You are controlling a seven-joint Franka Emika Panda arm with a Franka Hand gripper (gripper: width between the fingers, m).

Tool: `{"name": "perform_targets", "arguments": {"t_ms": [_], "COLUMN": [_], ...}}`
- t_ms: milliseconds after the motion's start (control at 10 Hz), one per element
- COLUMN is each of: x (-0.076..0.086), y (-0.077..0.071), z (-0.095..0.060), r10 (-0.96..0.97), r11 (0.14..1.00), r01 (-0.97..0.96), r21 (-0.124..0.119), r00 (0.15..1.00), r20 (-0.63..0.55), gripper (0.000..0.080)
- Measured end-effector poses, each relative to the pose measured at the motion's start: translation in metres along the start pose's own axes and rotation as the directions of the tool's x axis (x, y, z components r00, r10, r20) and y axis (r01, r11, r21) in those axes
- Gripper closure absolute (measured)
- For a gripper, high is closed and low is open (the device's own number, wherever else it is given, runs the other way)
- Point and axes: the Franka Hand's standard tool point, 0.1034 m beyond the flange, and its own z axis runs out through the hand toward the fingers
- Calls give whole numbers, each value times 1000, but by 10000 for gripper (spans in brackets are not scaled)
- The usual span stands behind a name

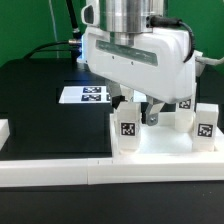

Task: Assemble square table

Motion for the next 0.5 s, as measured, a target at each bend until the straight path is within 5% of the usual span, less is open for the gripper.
{"name": "perform_targets", "arguments": {"t_ms": [300, 500], "x": [3, 4], "y": [3, 2], "z": [9, 9], "r10": [-416, -428], "r11": [910, 904], "r01": [415, 428], "r21": [-19, -18], "r00": [909, 903], "r20": [-32, -32], "gripper": [150, 178]}}
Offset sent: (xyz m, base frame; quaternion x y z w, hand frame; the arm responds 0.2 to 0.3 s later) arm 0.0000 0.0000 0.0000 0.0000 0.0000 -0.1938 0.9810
